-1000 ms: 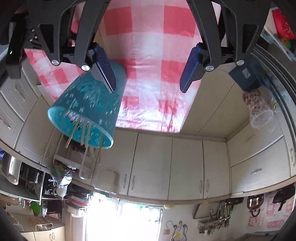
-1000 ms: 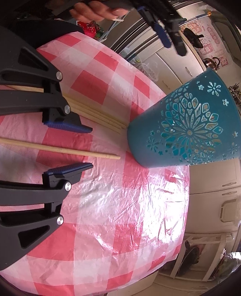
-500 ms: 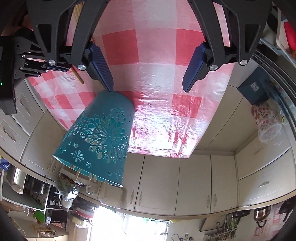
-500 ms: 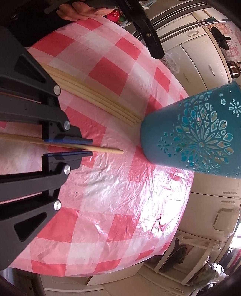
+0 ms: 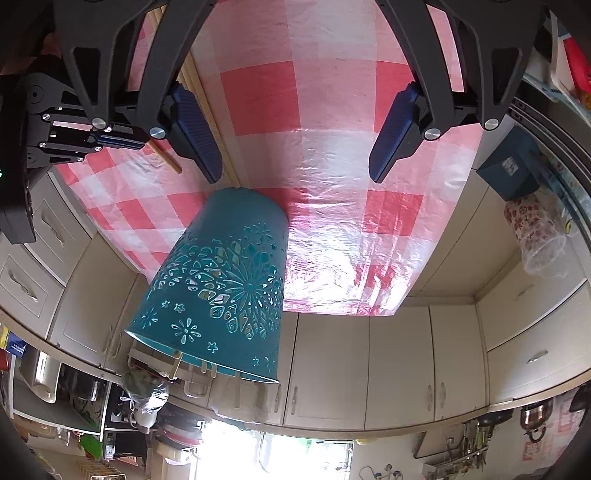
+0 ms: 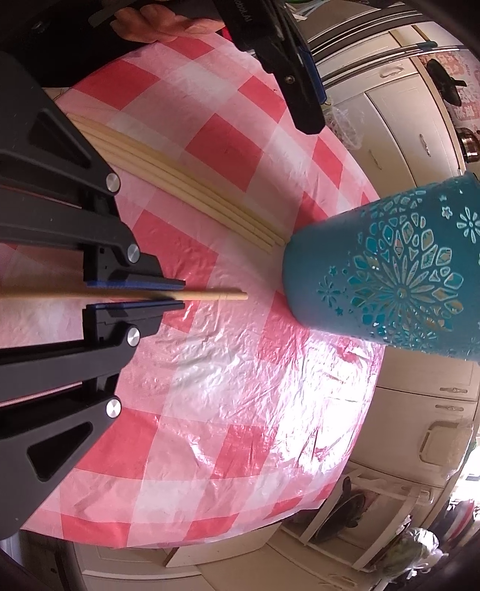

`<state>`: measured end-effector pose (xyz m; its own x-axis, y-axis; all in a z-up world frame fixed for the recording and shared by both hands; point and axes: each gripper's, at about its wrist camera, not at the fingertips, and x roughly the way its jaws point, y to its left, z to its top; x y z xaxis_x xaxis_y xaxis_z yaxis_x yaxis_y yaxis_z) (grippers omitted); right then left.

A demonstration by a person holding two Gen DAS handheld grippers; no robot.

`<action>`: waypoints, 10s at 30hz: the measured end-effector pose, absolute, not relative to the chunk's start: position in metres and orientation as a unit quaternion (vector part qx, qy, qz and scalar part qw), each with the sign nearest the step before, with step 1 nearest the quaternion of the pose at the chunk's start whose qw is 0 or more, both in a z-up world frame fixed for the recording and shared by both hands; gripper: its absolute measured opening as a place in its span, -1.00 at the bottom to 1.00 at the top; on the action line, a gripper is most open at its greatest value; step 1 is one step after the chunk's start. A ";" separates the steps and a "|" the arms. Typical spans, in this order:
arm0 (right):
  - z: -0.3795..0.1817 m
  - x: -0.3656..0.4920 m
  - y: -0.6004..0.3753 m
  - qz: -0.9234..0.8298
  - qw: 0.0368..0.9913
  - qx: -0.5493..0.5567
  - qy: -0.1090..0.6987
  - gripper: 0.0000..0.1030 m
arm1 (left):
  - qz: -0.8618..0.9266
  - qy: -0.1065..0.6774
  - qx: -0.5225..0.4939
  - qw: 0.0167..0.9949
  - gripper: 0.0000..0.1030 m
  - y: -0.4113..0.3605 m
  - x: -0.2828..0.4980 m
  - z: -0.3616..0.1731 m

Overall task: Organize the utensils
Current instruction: 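Close the right tool on a single wooden stick and lift it, then carry the stick over the basket and release it with the right tool, then return the right tool to the sticks and position it over one stick, then grasp another wooden stick with the left tool, then lift the stick over the basket and drop it with the left tool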

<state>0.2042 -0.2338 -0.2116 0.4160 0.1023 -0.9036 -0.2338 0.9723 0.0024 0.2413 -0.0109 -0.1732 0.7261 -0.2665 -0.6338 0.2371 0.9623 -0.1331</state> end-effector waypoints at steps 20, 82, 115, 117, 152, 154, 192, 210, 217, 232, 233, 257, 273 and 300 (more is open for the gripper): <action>-0.104 0.209 -0.281 0.190 0.874 0.244 0.374 -0.89 | -0.129 0.357 -0.050 0.924 0.59 -0.002 0.218 -0.161; -0.151 0.109 -0.264 0.044 0.909 0.139 0.392 -0.11 | -0.116 0.323 -0.033 0.939 0.85 -0.011 0.090 -0.087; -0.213 0.199 -0.208 0.085 0.860 0.055 0.500 -0.60 | -0.065 0.423 -0.060 0.902 0.85 0.021 0.139 -0.169; -0.215 0.203 -0.204 0.084 0.860 0.047 0.501 -0.61 | -0.063 0.425 -0.065 0.901 0.85 0.024 0.141 -0.172; -0.211 0.200 -0.209 0.078 0.856 -0.023 0.510 -0.82 | -0.065 0.408 -0.060 0.908 0.85 0.027 0.129 -0.154; -0.210 0.198 -0.215 0.075 0.856 -0.019 0.511 -0.82 | -0.065 0.409 -0.061 0.908 0.85 0.027 0.129 -0.155; -0.213 0.195 -0.243 0.110 0.862 0.050 0.493 -0.75 | -0.047 0.450 -0.002 0.892 0.78 -0.059 0.259 -0.201; -0.211 0.196 -0.255 0.123 0.855 0.079 0.498 -0.75 | -0.036 0.470 0.030 0.881 0.58 -0.070 0.276 -0.217; -0.212 0.196 -0.252 0.121 0.856 0.078 0.497 -0.75 | -0.045 0.461 0.031 0.886 0.26 -0.072 0.279 -0.216; -0.208 0.197 -0.255 0.113 0.855 0.081 0.499 -0.75 | -0.111 0.463 0.036 0.879 -0.88 -0.055 0.260 -0.209; -0.208 0.197 -0.255 0.113 0.855 0.080 0.499 -0.75 | -0.109 0.467 0.040 0.876 -0.84 -0.056 0.263 -0.208; -0.209 0.196 -0.258 0.115 0.856 0.089 0.496 -0.75 | -0.222 0.387 -0.066 0.893 -0.91 -0.026 0.226 -0.091; -0.209 0.197 -0.263 0.122 0.853 0.103 0.497 -0.74 | -0.169 0.126 -0.137 0.968 -0.90 -0.063 0.329 0.039; -0.210 0.195 -0.249 0.130 0.855 0.083 0.495 -0.54 | -0.068 0.221 -0.083 0.969 0.24 -0.006 0.288 -0.075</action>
<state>0.1946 -0.2488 -0.2097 0.4755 0.3050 -0.8252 -0.1405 0.9523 0.2710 0.2875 -0.0056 -0.0755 0.8932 -0.1684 -0.4169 0.0950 0.9769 -0.1912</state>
